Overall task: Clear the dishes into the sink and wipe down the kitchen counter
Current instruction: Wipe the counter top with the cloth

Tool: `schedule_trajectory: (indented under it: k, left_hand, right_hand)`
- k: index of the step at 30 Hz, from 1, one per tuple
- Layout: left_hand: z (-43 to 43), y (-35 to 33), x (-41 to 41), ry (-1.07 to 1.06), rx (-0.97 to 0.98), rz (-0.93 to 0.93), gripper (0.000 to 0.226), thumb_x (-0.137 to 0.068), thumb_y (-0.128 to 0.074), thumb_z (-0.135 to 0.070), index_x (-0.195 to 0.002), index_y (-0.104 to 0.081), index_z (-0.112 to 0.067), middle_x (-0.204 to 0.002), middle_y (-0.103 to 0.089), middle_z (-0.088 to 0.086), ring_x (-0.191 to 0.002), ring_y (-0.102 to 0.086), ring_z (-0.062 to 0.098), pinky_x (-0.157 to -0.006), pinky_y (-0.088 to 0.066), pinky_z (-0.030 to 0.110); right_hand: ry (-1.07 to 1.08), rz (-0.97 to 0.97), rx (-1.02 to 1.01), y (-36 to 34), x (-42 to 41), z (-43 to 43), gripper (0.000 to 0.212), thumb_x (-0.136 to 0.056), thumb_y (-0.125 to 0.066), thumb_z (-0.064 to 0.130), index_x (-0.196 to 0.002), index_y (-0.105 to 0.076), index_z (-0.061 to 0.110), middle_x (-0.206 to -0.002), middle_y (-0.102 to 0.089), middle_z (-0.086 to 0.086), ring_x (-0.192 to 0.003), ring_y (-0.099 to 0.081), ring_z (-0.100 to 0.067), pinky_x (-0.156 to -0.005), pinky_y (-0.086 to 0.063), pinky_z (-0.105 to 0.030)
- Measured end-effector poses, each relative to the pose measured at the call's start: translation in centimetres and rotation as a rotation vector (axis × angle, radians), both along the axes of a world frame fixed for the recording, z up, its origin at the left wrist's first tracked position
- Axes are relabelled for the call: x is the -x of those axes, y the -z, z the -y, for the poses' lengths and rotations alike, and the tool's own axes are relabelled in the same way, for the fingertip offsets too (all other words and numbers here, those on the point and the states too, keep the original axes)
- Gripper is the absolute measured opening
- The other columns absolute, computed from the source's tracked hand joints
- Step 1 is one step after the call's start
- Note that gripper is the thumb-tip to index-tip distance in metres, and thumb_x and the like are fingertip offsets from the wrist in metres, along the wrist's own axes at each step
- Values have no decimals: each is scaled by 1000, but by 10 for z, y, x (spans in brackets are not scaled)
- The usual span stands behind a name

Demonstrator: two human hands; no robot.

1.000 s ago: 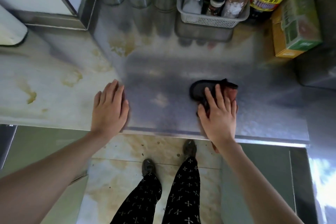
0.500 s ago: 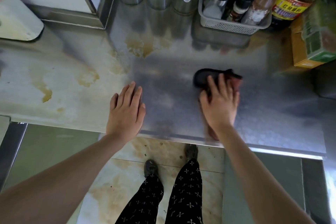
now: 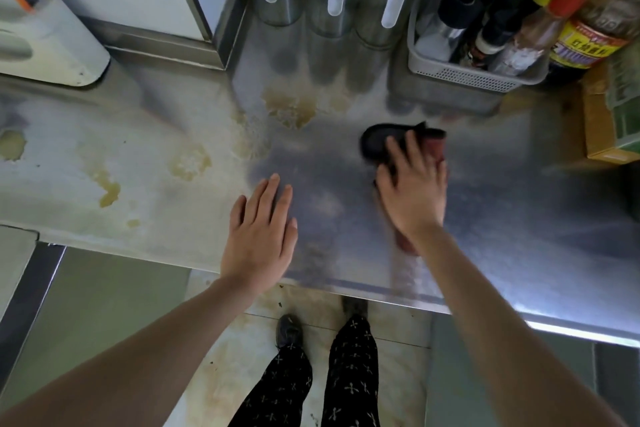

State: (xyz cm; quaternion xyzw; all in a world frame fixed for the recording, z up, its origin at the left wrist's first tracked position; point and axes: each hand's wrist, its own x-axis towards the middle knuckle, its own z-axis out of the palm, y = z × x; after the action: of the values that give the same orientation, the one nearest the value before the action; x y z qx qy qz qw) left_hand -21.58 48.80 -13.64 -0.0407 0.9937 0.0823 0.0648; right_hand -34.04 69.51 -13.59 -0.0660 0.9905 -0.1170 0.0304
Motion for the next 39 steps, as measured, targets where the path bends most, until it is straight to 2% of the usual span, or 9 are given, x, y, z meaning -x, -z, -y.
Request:
schedule_trajectory:
  k: [5,12,14,19,22,25,33,37,39]
  left_hand:
    - [0,-1,1,-11,-4,11,53,-95,-18,-35,-141,-30,-11,-150,-29,10,-139,-24,25,-110,-21,44]
    - [2,-3,1,-11,-40,24,54,-97,-16,-38,-141,-31,-11,-150,-31,9,-138,-27,23,-110,-19,41]
    - [1,-3,1,-15,-53,18,53,-95,-21,-36,-140,-33,-12,-149,-32,9,-137,-28,23,-110,-20,41]
    - [-1,-7,6,-74,-82,-45,47,-91,-36,-32,-132,-45,-12,-140,-45,9,-130,-35,22,-104,-25,39]
    - [-10,-11,25,-157,-77,-92,39,-87,-47,-23,-123,-52,-10,-128,-52,11,-118,-44,27,-98,-30,39]
    - [-19,-9,43,-244,-66,-54,42,-91,-38,-27,-129,-47,-12,-134,-47,9,-125,-38,27,-103,-27,42]
    - [-23,-3,43,-232,-14,-36,47,-93,-34,-28,-136,-43,-14,-143,-41,7,-134,-32,25,-107,-26,44]
    - [-23,-3,43,-238,-26,-32,46,-97,-25,-31,-137,-42,-15,-144,-40,6,-135,-32,25,-108,-26,44]
    - [-23,-2,42,-249,-27,-32,47,-97,-22,-32,-136,-42,-16,-144,-40,5,-135,-32,24,-108,-26,44]
  right_hand:
    - [176,88,23,-7,25,11,52,-97,-33,41,-147,-25,29,-158,-10,-2,-145,-6,-28,-117,-2,-48]
    - [-486,95,-26,-10,-1,56,57,-91,-21,51,-144,-31,33,-156,-21,1,-139,-28,-26,-115,-12,-45]
    - [-443,64,-48,-6,19,33,59,-89,-19,52,-144,-31,33,-156,-22,2,-139,-27,-25,-115,-11,-44]
    - [-25,72,-20,-3,62,25,53,-95,-29,44,-146,-27,28,-157,-15,-2,-144,-13,-29,-117,-6,-46]
    - [-232,72,-9,-5,47,55,53,-95,-28,44,-145,-30,27,-157,-18,-4,-142,-18,-30,-115,-9,-48]
    - [-524,86,-56,-6,51,60,56,-92,-23,48,-144,-32,30,-155,-23,-1,-135,-33,-29,-114,-16,-47]
    - [-188,61,17,0,125,93,51,-97,-32,40,-147,-26,28,-158,-12,-3,-143,-16,-27,-115,-5,-45]
    - [-628,41,5,-2,88,100,53,-92,-27,44,-142,-38,28,-154,-27,-3,-134,-35,-29,-112,-19,-48]
    - [-696,41,-10,-1,108,93,53,-92,-26,44,-141,-39,30,-154,-28,0,-130,-40,-27,-112,-21,-46]
